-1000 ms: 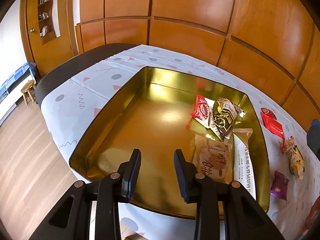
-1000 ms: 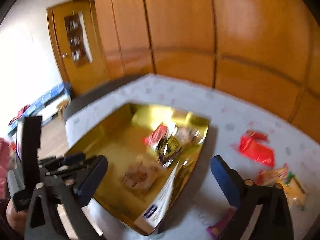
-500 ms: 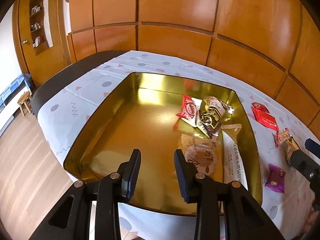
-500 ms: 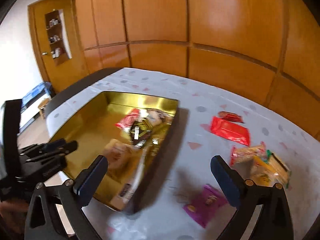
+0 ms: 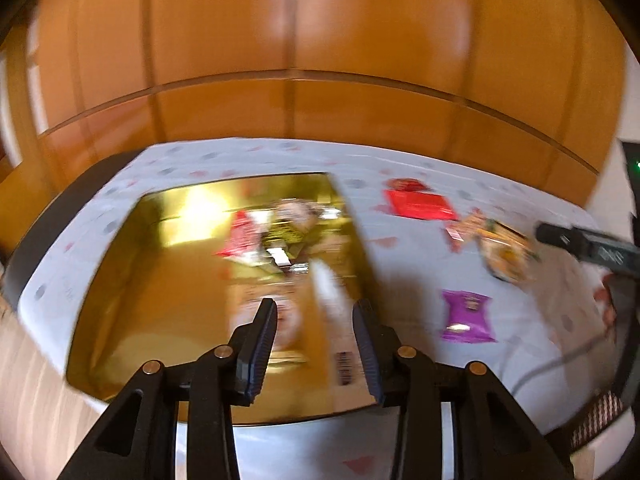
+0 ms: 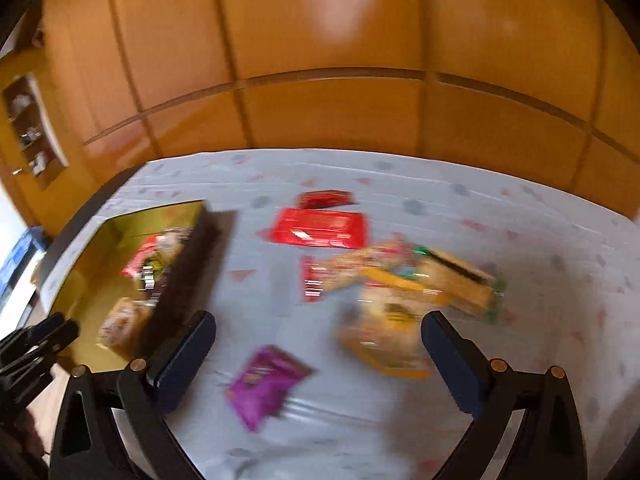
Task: Organize snacks
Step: 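Grasp the purple packet with the left tool while the right tool returns to the table snacks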
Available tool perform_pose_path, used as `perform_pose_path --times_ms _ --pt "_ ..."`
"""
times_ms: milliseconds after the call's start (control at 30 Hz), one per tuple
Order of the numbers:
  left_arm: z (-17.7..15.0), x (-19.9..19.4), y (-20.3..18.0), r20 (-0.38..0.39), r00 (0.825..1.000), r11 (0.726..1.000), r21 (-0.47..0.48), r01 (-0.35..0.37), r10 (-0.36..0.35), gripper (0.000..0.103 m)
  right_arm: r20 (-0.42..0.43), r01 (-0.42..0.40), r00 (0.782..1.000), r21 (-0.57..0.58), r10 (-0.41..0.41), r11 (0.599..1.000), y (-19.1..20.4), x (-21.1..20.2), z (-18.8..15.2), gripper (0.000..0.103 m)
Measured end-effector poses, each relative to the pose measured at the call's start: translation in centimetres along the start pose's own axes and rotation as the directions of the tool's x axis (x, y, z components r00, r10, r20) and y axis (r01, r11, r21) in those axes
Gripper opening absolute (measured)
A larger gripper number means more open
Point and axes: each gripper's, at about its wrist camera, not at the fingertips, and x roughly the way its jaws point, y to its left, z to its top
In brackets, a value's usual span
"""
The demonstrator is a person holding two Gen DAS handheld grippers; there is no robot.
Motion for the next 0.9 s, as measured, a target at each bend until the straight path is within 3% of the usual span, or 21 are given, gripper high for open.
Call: perform_pose_path --times_ms 167,300,500,700,767,900 --pt "0.5 0.7 -5.0 -0.036 0.993 0.982 0.147 0.115 -0.111 0.040 -0.019 0.094 0.995 -0.002 -0.094 0.996 -4.7 -0.7 0.8 0.103" --pt "0.8 2.5 -8.8 -0.113 0.972 0.952 0.207 0.224 -0.204 0.040 -0.026 0.128 0.991 -0.020 -0.128 0.992 -8.5 -1.5 2.1 0.103" --pt "0.8 7.1 -12.6 -0.230 0.950 0.941 0.217 0.260 -0.209 0.040 -0.032 0.166 0.985 -0.047 -0.168 0.985 -13.1 -1.6 3.4 0.103" --pt "0.1 9.8 -13.7 -0.282 0.945 0.942 0.237 0.236 -0.166 0.040 -0.074 0.088 0.994 0.081 -0.082 0.993 -18.2 0.2 2.0 0.103" --pt "0.0 10.5 -13.8 -0.272 0.949 0.948 0.222 0.226 -0.163 0.040 -0.136 0.103 0.987 0.142 -0.084 0.984 -19.4 1.3 1.5 0.103" --pt "0.0 10.6 -13.3 -0.243 0.954 0.963 0.156 0.218 -0.176 0.037 -0.124 0.029 0.992 0.198 -0.004 0.980 -19.7 1.6 2.0 0.103"
